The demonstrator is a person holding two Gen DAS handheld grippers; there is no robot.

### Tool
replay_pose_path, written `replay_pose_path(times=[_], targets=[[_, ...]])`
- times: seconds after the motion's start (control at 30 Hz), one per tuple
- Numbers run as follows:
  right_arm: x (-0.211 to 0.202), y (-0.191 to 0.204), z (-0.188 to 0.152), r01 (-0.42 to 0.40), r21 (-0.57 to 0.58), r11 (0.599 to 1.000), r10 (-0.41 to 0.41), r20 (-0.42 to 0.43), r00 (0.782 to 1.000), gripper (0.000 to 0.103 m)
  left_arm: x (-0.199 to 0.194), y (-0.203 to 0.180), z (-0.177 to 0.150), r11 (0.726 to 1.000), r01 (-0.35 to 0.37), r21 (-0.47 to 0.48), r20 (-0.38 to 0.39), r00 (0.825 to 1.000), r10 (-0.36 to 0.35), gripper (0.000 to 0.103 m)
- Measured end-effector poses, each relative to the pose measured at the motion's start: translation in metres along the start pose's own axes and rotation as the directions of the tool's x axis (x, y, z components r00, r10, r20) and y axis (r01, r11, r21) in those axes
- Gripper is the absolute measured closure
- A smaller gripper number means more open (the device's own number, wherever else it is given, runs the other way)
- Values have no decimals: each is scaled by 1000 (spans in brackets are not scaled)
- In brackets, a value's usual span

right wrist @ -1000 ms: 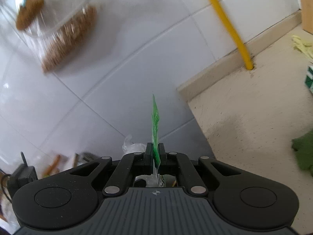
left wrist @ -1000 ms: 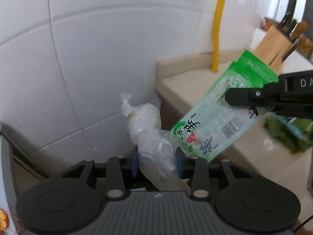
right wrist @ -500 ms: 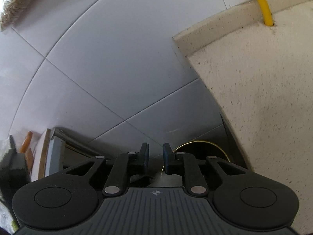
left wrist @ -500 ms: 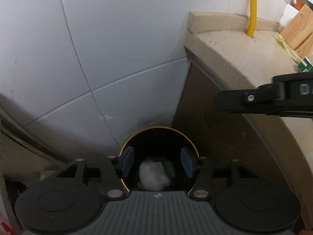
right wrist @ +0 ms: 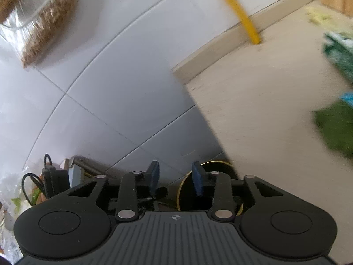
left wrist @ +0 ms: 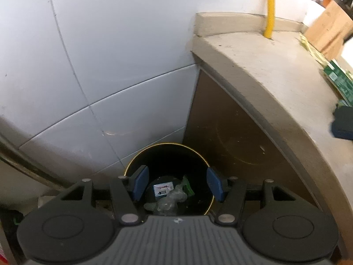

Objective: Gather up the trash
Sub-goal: 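Move both open tools back toward the remaining pile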

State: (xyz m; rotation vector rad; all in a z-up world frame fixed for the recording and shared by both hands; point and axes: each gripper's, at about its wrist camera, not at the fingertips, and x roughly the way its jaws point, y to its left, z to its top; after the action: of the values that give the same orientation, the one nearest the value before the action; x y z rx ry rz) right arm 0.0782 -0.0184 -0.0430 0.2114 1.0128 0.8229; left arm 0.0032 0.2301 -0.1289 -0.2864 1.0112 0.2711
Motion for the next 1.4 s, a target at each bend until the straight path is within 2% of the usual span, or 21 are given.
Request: replay_pose_path(times=[0.07, 0.13, 0.2, 0.37, 0.5, 0.63, 0.77, 0.87, 0.97, 1.03, 1.13, 1.23, 1.27, 1.3, 1.37, 1.4], targets=[[-17, -6, -4, 42, -11, 999, -42, 39, 998, 53, -8, -8, -2, 1000, 9, 16, 6, 1000, -9, 50], [-34, -13, -8, 71, -3, 997, -70, 77, 995, 44, -23, -21, -1, 998, 39, 48, 39, 998, -41, 49], [-47, -22, -11, 96, 11, 995, -97, 104, 990, 41, -35, -37, 2, 995, 59, 83, 75, 995, -65, 43], [-76, -41, -19, 149, 69, 986, -160, 181, 971, 36, -65, -80, 12, 974, 125, 190, 146, 977, -154, 39], [-100, -58, -27, 206, 119, 971, -230, 245, 942, 25, -79, -111, 17, 951, 174, 254, 158, 963, -218, 35], [-122, -71, -41, 288, 160, 944, -324, 302, 896, 17, -88, -146, 20, 935, 254, 249, 149, 943, -296, 34], [-137, -87, -53, 330, 219, 918, -387, 309, 869, 13, -91, -181, 8, 910, 301, 287, 129, 929, -348, 28], [-145, -95, -65, 369, 240, 898, -430, 303, 850, 12, -91, -205, -7, 878, 301, 372, 96, 928, -359, 27], [-151, -99, -74, 389, 261, 883, -460, 321, 828, 11, -96, -221, -14, 860, 287, 423, 91, 931, -355, 27], [-155, -102, -78, 387, 278, 879, -465, 321, 825, 6, -99, -225, -17, 854, 289, 433, 94, 928, -362, 23], [-161, -105, -82, 403, 295, 866, -488, 331, 807, 6, -100, -227, -19, 842, 326, 429, 76, 916, -394, 12], [-168, -106, -87, 383, 301, 873, -476, 355, 805, 1, -94, -227, -16, 811, 445, 379, -3, 877, -480, 9], [-170, -105, -89, 371, 300, 879, -465, 364, 807, 1, -91, -228, -15, 809, 464, 361, -15, 870, -493, 9], [-172, -105, -90, 364, 295, 883, -457, 369, 810, 0, -91, -228, -15, 816, 460, 350, -10, 873, -487, 9], [-174, -105, -90, 346, 283, 894, -436, 382, 815, 0, -97, -231, -16, 841, 401, 364, 43, 894, -445, 9], [-176, -107, -90, 324, 278, 904, -415, 392, 821, 0, -100, -233, -16, 846, 381, 372, 67, 898, -434, 9]])
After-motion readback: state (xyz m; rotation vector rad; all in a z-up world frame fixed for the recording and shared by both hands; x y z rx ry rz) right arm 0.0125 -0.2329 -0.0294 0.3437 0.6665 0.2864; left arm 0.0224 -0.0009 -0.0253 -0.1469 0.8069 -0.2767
